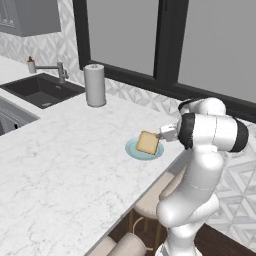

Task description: Start the toaster. Once the lever pops up, take the bread to the plate on the dining counter.

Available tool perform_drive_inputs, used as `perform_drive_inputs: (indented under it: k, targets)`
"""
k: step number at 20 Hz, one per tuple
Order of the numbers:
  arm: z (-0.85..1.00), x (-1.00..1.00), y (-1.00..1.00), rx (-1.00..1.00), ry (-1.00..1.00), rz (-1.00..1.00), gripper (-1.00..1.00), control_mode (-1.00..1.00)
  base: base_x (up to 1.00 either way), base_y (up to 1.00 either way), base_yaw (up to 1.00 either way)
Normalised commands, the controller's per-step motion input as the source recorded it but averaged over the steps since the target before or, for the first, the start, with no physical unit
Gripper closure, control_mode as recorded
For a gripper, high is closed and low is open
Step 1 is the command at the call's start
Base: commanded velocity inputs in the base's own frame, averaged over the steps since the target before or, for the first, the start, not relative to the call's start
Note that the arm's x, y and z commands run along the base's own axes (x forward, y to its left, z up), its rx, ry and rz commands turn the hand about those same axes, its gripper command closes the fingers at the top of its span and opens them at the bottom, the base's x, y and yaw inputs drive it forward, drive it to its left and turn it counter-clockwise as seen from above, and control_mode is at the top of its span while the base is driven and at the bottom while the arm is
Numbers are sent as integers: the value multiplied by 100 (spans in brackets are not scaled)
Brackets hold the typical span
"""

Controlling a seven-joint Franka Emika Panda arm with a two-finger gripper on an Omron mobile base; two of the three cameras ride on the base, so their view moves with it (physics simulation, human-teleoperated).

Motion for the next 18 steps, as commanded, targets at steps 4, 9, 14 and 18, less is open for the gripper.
perform_drive_inputs:
  k: [4, 9, 14, 18]
  targets:
    - [-16, 24, 2, -3, -1, 3, 100, -100, 0, 0, 0]
    - [-25, 6, 21, -10, -4, 0, 100, -100, 0, 0, 0]
    - [-19, 10, 39, -13, -2, 0, 100, -100, 0, 0, 0]
    - [-5, 16, 21, -7, -2, 0, -100, -100, 0, 0, 0]
